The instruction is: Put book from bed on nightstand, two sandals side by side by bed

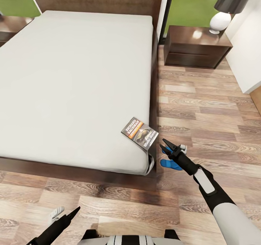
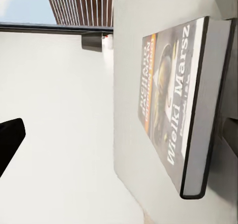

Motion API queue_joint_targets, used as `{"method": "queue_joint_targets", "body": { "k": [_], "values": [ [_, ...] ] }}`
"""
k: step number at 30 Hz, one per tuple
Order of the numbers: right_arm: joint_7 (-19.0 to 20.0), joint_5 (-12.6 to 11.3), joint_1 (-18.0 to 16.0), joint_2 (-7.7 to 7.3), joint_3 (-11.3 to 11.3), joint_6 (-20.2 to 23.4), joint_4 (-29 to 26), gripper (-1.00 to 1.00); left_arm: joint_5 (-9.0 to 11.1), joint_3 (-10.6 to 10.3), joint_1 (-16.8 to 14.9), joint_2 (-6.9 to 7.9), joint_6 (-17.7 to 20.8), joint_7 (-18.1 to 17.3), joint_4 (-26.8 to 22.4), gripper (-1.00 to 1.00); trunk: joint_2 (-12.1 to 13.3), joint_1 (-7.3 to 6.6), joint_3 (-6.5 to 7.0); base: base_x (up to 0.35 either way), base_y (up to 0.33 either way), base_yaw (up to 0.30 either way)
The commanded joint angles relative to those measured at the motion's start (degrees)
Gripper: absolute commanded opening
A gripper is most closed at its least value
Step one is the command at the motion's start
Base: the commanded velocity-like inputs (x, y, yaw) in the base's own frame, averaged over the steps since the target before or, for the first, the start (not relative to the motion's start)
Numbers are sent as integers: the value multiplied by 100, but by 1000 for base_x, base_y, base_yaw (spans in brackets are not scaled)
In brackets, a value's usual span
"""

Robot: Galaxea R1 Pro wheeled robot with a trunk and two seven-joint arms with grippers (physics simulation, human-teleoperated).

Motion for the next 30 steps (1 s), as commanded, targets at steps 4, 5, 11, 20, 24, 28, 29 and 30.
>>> {"method": "queue_joint_targets", "body": {
  "k": [4, 5, 11, 20, 24, 28, 29, 30],
  "values": [
    [-4, -35, -2, 0, -3, 51, 19, 100, 28, -48, -2, 1, -40, -6, 1, 100, -163, 88, -75, 0, 0, 0],
    [-2, -35, -2, 0, -2, 52, 19, 100, 28, -48, -2, 1, -40, -6, 1, 100, -203, 110, -93, 0, 0, 0],
    [-12, -31, -2, -1, 1, 48, 27, 100, 28, -50, -1, 1, -40, -6, 1, 100, -283, 154, -129, 0, 0, 0],
    [-465, -33, -2, 7, -7, 47, 25, 100, 28, -56, -1, -7, -40, -6, 1, 100, -283, 154, -129, 0, 0, 0],
    [-942, -43, -2, 4, -7, 47, 16, 100, 28, -55, -1, -8, -40, -6, 1, 100, -283, 154, -129, 0, 0, 0],
    [-1021, -48, -2, 3, -6, 47, 11, 100, 28, -55, 0, -8, -40, -6, 2, 100, -283, 154, -129, 0, 0, 0],
    [-1028, -48, -2, 3, -3, 47, 11, 100, 28, -55, 0, -8, -40, -6, 1, 100, -283, 154, -129, 0, 0, 0],
    [-1033, -48, -2, 4, -2, 47, 10, 100, 28, -54, 0, -8, -40, -6, 1, 100, -283, 154, -129, 0, 0, 0]
  ]
}}
